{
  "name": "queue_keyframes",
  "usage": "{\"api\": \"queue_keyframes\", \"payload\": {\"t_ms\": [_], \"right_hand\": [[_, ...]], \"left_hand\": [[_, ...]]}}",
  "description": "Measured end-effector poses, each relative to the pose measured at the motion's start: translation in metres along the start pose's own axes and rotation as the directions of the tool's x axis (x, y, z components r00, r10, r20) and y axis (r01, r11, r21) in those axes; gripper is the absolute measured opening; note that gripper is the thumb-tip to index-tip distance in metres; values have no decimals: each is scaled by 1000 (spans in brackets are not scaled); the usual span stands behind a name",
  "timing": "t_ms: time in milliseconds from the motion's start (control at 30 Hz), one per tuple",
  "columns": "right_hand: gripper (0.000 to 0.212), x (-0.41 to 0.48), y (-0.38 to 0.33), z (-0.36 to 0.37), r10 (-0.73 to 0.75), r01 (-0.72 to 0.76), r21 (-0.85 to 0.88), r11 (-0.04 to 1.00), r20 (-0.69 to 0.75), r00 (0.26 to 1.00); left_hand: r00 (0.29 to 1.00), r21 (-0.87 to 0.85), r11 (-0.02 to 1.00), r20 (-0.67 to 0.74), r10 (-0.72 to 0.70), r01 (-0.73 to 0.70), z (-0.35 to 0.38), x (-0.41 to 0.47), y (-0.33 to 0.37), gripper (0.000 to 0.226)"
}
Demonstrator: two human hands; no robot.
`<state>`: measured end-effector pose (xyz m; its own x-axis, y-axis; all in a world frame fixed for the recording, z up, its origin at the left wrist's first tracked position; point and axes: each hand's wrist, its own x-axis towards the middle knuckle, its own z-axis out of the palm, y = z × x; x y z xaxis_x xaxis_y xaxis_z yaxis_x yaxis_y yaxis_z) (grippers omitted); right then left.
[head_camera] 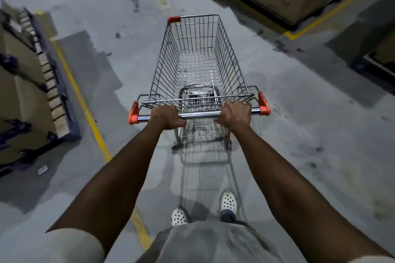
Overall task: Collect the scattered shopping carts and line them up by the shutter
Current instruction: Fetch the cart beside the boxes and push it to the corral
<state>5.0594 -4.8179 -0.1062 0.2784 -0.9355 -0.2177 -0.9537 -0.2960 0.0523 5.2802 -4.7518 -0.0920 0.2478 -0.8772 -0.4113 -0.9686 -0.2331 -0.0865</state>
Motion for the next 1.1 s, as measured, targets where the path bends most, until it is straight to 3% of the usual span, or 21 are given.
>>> {"api": "queue_keyframes", "payload": {"t_ms": [200, 367, 533, 667, 767, 1100], "right_hand": [[30, 38, 19, -8, -174, 172, -69, 983, -32, 984], [26, 72, 27, -16, -293, 285, -117, 951, -58, 954], [32, 114, 23, -24, -370, 351, -175, 920, -88, 925], [29, 147, 12, -34, -391, 373, -212, 903, -51, 919], [26, 174, -2, -39, -400, 382, -215, 899, -41, 916], [23, 280, -111, -69, -363, 349, -156, 924, -69, 929]], "left_hand": [[990, -169, 985, 144, -12, 37, -5, 16, 5, 54], [986, -265, 962, 167, -27, 71, -7, 26, 11, 45], [990, -302, 948, 129, -61, 97, -12, 44, 9, 44], [976, -235, 953, -53, -210, 192, -13, 52, 15, 35], [963, -205, 952, -97, -250, 226, -17, 70, 8, 36], [964, -184, 961, -130, -231, 205, -57, 179, -113, 42]]}}
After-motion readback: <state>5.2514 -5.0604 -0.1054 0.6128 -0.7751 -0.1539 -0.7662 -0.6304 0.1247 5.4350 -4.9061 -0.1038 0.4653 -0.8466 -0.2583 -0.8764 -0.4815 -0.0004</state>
